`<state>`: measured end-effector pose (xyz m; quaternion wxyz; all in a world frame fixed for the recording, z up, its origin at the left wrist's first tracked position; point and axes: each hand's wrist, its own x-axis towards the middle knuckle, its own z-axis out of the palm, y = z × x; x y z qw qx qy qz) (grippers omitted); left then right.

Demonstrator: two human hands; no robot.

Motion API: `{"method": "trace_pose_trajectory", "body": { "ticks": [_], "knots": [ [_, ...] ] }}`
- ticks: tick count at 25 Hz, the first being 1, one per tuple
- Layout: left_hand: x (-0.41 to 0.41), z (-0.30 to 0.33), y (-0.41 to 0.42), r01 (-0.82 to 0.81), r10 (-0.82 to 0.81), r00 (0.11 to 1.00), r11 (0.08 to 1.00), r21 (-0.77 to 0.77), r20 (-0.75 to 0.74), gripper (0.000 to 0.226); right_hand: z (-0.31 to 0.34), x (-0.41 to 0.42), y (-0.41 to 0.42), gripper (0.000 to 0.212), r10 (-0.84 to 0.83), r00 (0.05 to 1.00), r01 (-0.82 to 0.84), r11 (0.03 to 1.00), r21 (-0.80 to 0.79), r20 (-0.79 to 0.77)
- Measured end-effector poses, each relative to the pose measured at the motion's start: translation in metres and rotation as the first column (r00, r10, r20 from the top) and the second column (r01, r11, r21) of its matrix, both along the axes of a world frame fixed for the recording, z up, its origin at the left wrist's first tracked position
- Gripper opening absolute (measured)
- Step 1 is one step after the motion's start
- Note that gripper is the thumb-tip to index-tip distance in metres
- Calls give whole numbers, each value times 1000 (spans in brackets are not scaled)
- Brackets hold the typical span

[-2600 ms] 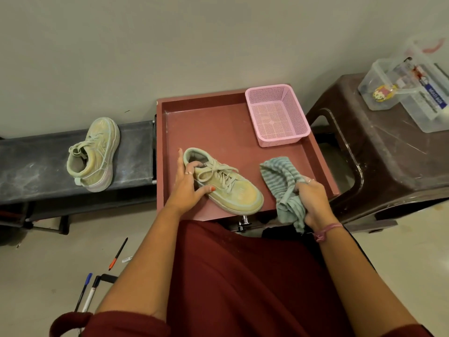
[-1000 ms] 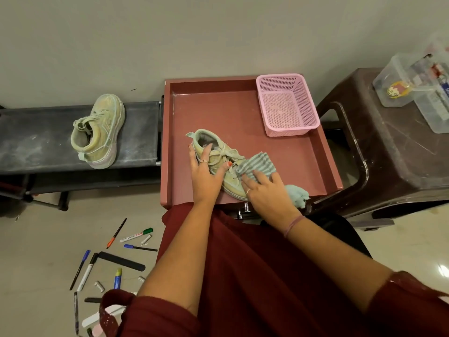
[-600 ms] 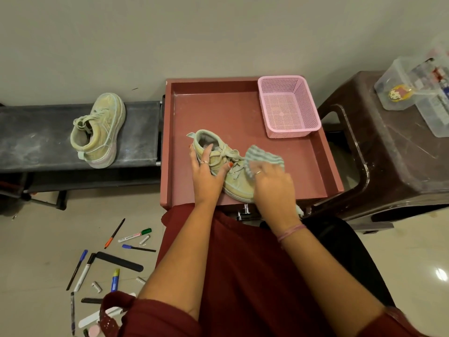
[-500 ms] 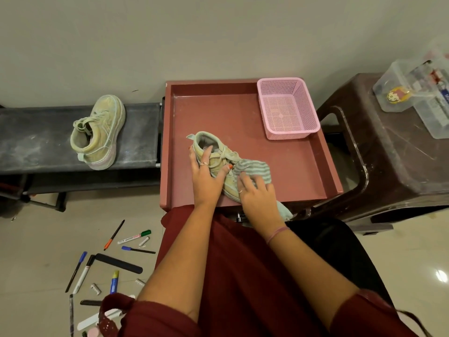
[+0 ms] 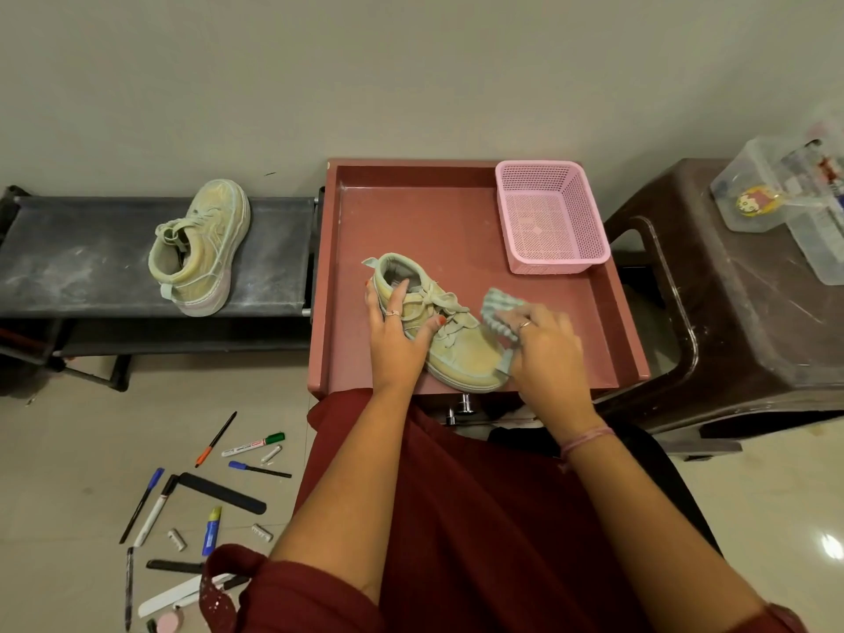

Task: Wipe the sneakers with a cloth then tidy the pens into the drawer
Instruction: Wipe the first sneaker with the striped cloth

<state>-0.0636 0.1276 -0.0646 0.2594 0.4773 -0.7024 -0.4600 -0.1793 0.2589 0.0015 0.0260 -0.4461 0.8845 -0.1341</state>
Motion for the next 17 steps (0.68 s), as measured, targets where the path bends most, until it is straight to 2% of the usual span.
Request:
{"method": "trace_pose_trajectory", "body": {
  "ticks": [1, 2, 5, 8, 10, 13, 15, 16, 17],
  "knots": [
    [0, 0, 0, -3, 3, 1000, 1000, 2, -1, 70, -5, 6, -4, 36, -30, 1000, 30, 997, -64, 3],
    [0, -1, 0, -3, 3, 1000, 1000, 1, -3, 70, -12, 14, -9, 38, 5, 999, -7, 997, -71, -38],
    [1, -1, 0, 11, -11, 1000, 1000, -11, -3, 70, -45, 41, -10, 46, 242, 955, -227, 968, 105, -173],
    [1, -1, -1, 10, -10, 1000, 1000, -1, 12, 71, -50, 28, 9, 45, 361, 917, -332, 926, 178, -169],
    [1, -2, 0, 15, -15, 1000, 1000, 1, 4, 71, -35, 16, 22, 45, 353, 928, -325, 923, 204, -119],
    [1, -3, 0, 12, -12, 1000, 1000, 6, 13, 71, -11, -2, 14, 25, 226, 973, -218, 966, 140, -47],
    [1, -3, -1, 16, -17, 1000, 1000, 9, 17, 72, -7, -3, 0, 37, 116, 993, -117, 993, -22, -3],
    [1, -2, -1, 17, -17, 1000, 1000, 9, 20, 72, -12, 0, -5, 50, 102, 995, -102, 994, -25, -8],
    [1, -1, -1, 20, -20, 1000, 1000, 5, 21, 72, -20, 5, -7, 63, 139, 989, -137, 989, 50, -51]
  ]
}}
